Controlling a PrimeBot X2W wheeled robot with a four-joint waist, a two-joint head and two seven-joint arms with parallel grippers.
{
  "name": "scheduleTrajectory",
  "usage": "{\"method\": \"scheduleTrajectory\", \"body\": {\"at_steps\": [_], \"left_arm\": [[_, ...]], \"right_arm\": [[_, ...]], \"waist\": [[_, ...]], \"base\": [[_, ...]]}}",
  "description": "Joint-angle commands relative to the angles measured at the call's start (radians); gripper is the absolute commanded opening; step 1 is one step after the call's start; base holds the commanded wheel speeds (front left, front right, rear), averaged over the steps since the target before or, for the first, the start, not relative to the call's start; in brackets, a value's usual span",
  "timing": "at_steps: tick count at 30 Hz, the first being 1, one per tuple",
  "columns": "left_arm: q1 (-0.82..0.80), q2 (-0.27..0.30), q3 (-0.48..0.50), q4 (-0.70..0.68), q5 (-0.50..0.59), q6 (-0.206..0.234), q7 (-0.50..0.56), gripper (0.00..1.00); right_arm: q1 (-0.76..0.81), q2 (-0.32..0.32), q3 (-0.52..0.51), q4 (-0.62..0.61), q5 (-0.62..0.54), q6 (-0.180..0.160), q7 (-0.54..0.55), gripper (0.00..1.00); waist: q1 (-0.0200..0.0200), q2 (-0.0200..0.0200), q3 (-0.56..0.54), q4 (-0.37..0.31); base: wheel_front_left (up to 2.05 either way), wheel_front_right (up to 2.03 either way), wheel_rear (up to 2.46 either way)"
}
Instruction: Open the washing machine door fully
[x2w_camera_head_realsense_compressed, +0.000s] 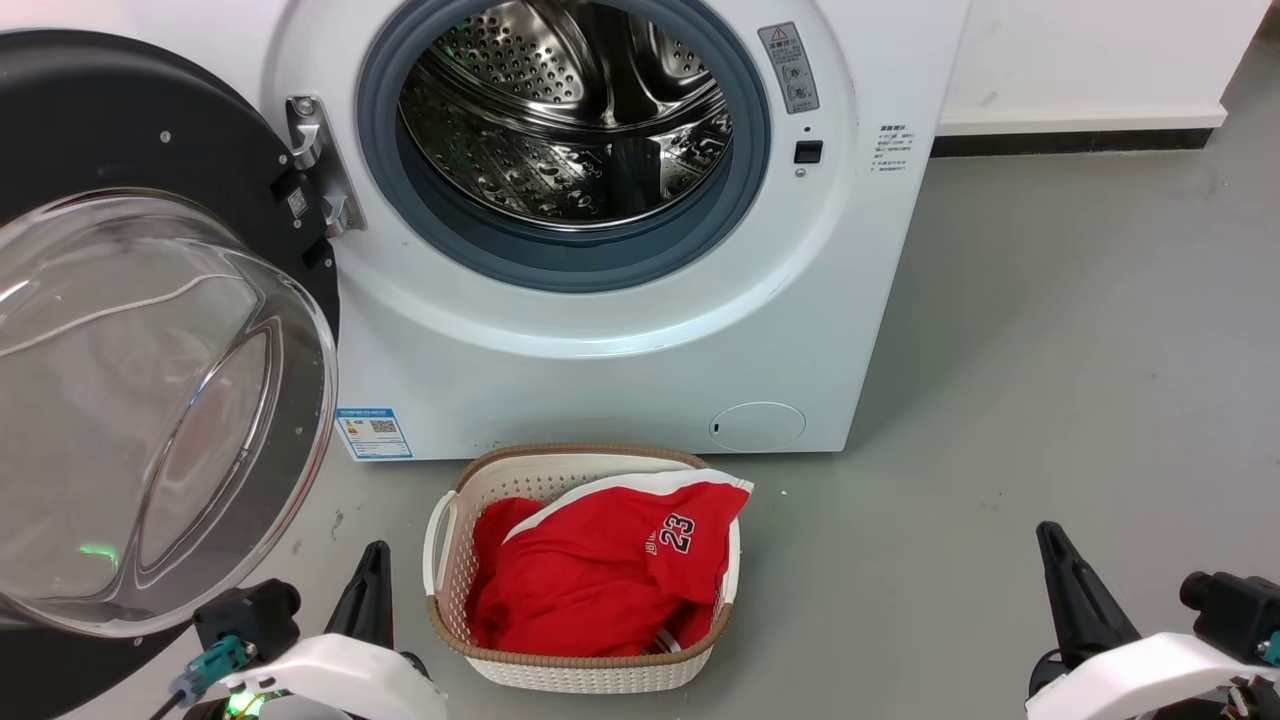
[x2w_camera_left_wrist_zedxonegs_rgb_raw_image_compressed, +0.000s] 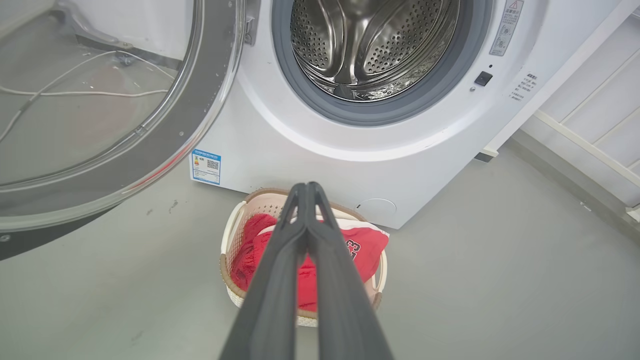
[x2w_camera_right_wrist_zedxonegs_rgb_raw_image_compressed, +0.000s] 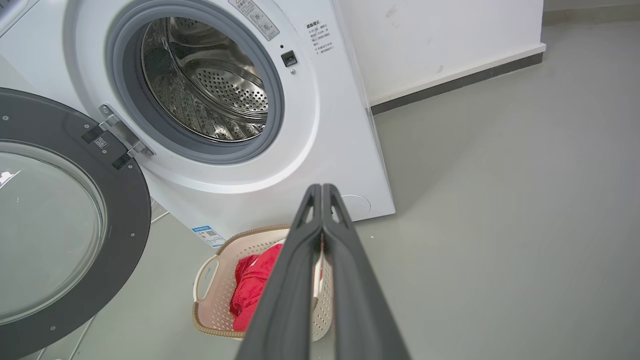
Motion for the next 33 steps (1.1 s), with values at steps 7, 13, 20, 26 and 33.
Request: {"method": "scheduleTrajectory", "body": {"at_steps": [7,13,20,26,33], "left_arm": [[-0.041,-0.019,0.052,0.015,-0.115,-0.046,0.020,0.00],[-0.048,-0.034,0.076,0.030,-0.179,-0.072,0.031,0.00],[-0.059,-0.055,0.109,0.048,-0.263,-0.106,0.047,0.00],[-0.066,-0.072,0.135,0.060,-0.331,-0.133,0.059,0.00],[-0.074,-0.091,0.164,0.074,-0.402,-0.162,0.074,0.00]], "right_arm": [[-0.050,0.000,-0.009,0.012,0.145,0.000,0.009,0.00],[-0.061,0.001,-0.013,0.025,0.224,0.000,0.015,0.00],[-0.076,0.002,-0.018,0.044,0.328,0.000,0.023,0.00],[-0.088,0.003,-0.022,0.059,0.411,0.000,0.029,0.00],[-0.099,0.004,-0.027,0.074,0.501,0.000,0.037,0.00]], "waist": [[0.0000,0.0000,0.001,0.002],[0.0000,0.0000,0.001,0.003],[0.0000,0.0000,0.002,0.005],[0.0000,0.0000,0.003,0.006],[0.0000,0.0000,0.004,0.008]], "base": [[0.00,0.00,0.00],[0.00,0.00,0.00],[0.00,0.00,0.00],[0.00,0.00,0.00],[0.00,0.00,0.00]]}}
